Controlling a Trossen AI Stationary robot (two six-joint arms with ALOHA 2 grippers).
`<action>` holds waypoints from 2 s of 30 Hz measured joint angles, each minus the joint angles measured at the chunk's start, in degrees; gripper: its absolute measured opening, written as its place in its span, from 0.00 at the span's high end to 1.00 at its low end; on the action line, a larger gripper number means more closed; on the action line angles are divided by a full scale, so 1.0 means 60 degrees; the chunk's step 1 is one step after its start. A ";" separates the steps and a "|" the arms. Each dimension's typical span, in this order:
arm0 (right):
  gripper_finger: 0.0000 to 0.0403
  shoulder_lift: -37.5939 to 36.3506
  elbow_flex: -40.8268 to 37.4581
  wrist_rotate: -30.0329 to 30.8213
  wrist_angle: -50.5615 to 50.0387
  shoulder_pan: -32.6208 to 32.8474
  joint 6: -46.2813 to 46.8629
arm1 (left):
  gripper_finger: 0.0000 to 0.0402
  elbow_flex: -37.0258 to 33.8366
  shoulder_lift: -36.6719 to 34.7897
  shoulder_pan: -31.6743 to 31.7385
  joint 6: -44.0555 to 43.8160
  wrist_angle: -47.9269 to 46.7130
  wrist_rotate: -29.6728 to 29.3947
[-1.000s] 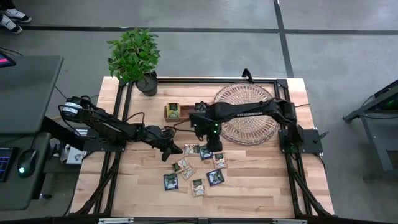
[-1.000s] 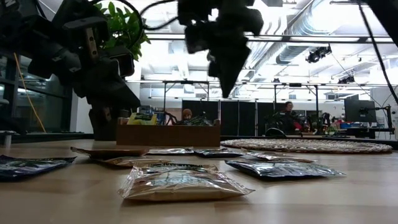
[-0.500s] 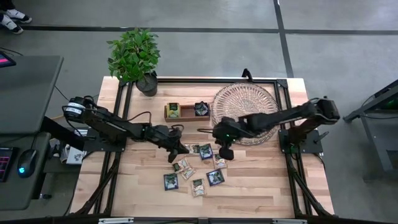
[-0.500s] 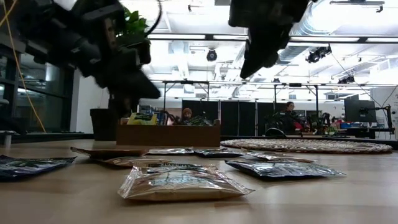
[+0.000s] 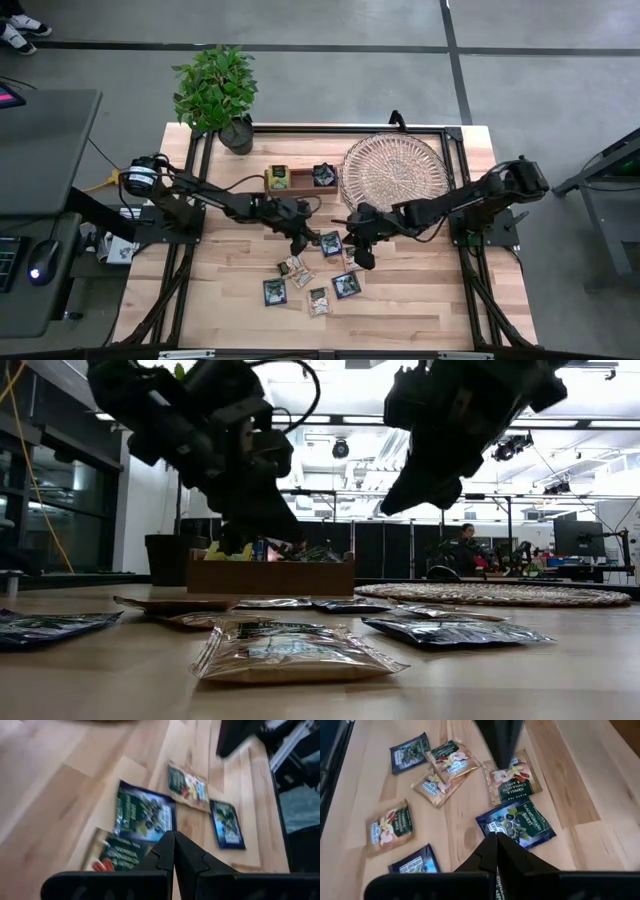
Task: Pick & Place Tea
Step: Put the blue tea bag into the right section of the wooden organizer
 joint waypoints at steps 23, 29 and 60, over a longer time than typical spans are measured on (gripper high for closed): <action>1.00 0.2096 -0.0146 -0.0718 0.2205 -0.0004 -0.0072 | 1.00 0.0552 0.0448 0.0598 -0.0978 0.0196 0.0590; 1.00 0.2280 -0.0146 -0.0772 0.2070 -0.0004 0.0080 | 1.00 0.1396 0.1209 0.0591 -0.0800 -0.0709 0.0625; 1.00 0.3210 -0.0098 -0.0898 0.2148 -0.0007 0.0993 | 1.00 0.1859 0.1526 0.0591 -0.0669 -0.1283 0.0148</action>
